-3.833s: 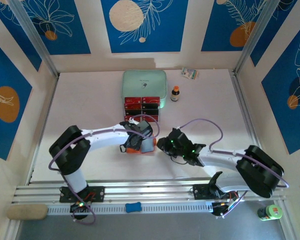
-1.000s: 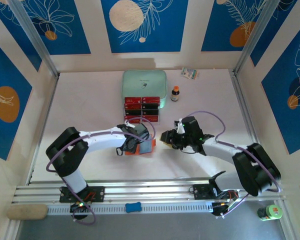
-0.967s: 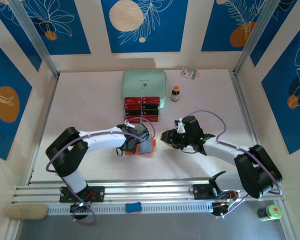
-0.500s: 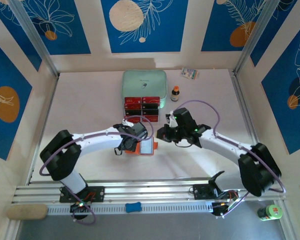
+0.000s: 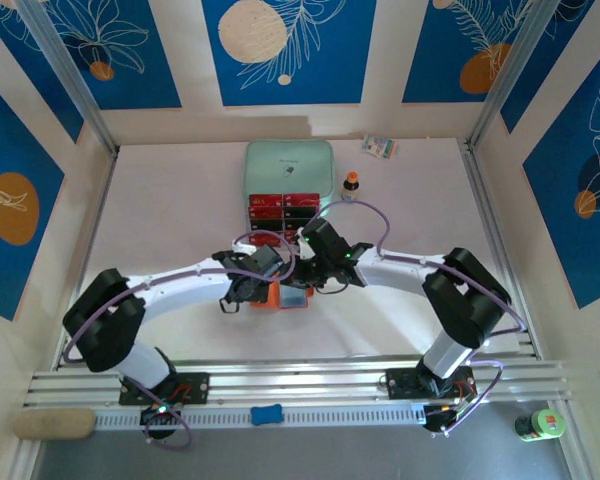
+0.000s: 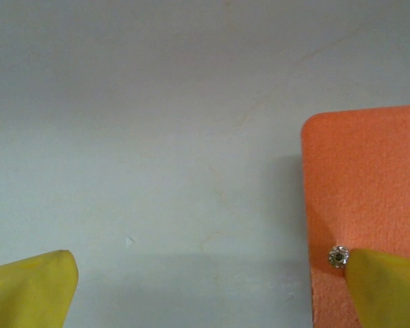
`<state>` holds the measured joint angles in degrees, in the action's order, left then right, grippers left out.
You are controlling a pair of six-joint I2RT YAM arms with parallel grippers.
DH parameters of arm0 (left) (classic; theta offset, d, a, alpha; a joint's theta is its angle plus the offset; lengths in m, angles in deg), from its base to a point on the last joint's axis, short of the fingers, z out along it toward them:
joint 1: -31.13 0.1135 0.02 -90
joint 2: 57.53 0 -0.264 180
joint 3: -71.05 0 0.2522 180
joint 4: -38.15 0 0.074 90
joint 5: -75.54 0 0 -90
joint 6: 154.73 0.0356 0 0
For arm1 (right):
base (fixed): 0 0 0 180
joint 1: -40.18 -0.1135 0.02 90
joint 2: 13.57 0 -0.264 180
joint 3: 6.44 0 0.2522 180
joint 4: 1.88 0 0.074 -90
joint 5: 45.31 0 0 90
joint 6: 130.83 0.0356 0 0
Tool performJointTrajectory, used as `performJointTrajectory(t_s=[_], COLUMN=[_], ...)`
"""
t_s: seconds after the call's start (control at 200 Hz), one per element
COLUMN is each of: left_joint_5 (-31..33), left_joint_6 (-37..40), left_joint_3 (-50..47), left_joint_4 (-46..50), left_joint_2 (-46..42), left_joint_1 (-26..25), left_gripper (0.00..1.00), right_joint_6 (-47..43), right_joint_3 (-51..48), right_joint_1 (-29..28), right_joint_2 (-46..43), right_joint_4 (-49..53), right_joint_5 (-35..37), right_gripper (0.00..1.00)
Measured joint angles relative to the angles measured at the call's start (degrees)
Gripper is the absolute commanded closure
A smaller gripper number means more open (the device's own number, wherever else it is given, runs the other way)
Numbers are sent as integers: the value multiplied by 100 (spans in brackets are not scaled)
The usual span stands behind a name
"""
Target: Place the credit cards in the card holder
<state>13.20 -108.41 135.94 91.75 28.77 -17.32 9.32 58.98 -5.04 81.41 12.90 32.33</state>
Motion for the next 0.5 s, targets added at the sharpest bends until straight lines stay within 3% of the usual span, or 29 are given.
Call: performJointTrajectory(t_s=[0.24,0.5], left_joint_5=[-378,-1182], left_joint_6=[-90,92], left_joint_3=[-155,-264], left_joint_4=[-221,-686], left_joint_2=[-710,-859], left_joint_1=[638,2288], left_gripper=[0,0], right_joint_6=[227,503], right_joint_3=[72,-44], right_joint_1=[-212,-247], right_joint_2=[748,1071], right_joint_4=[-546,-1056], right_joint_5=[-4,0], right_gripper=[100,100])
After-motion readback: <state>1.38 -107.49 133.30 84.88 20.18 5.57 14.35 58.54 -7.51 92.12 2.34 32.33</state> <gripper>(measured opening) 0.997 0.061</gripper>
